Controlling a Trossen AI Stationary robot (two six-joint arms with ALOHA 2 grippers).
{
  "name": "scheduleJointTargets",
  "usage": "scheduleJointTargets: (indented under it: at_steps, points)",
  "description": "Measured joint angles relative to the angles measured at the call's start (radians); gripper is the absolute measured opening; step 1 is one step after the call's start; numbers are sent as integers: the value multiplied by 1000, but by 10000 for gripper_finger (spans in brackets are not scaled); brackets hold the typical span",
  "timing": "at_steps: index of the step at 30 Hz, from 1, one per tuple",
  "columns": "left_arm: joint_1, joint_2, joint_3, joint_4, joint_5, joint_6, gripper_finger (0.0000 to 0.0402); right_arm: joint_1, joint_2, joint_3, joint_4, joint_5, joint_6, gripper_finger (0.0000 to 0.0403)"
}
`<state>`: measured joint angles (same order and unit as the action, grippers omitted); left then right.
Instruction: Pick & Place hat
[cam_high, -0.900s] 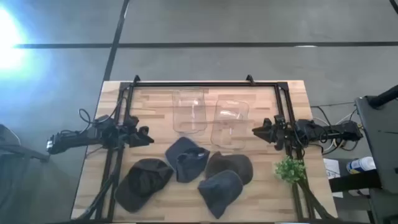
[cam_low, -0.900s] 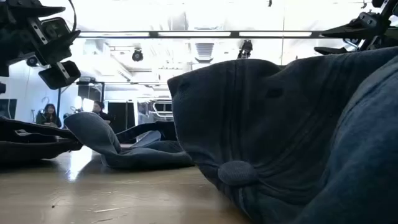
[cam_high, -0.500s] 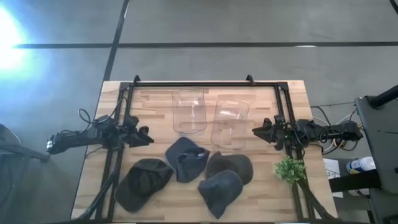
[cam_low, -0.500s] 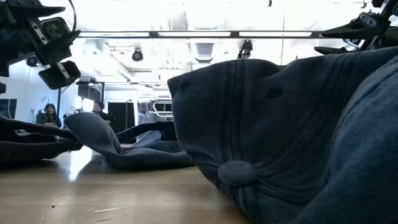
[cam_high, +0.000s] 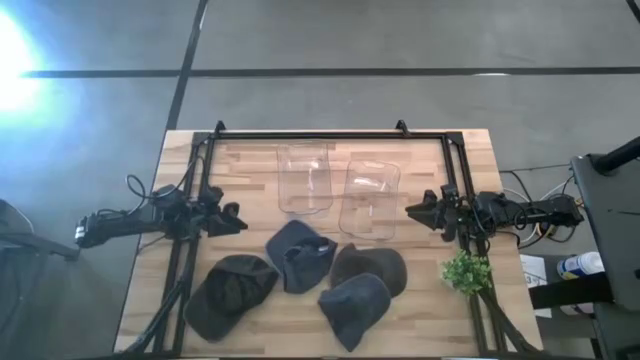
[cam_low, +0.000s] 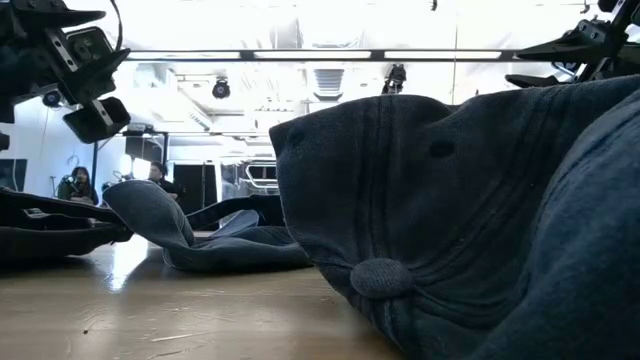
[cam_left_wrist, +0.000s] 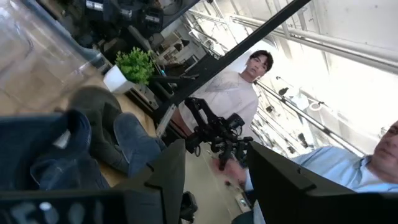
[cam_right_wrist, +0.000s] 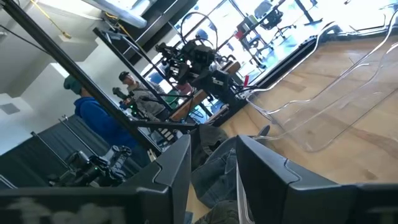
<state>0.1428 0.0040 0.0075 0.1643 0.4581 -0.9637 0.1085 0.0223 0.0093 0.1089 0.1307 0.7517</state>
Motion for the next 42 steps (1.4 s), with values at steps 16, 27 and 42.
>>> scheduleJointTargets:
  at_steps: [16,27,42]
  points:
    - [3,2,16,5,-624,-94,165,4,6,0,326,314,268,125]
    - [3,2,18,6,-697,-313,165,81,510,222,47,-146,503,98]
    - [2,22,19,-43,-472,-243,165,268,1272,547,-194,-499,501,171]
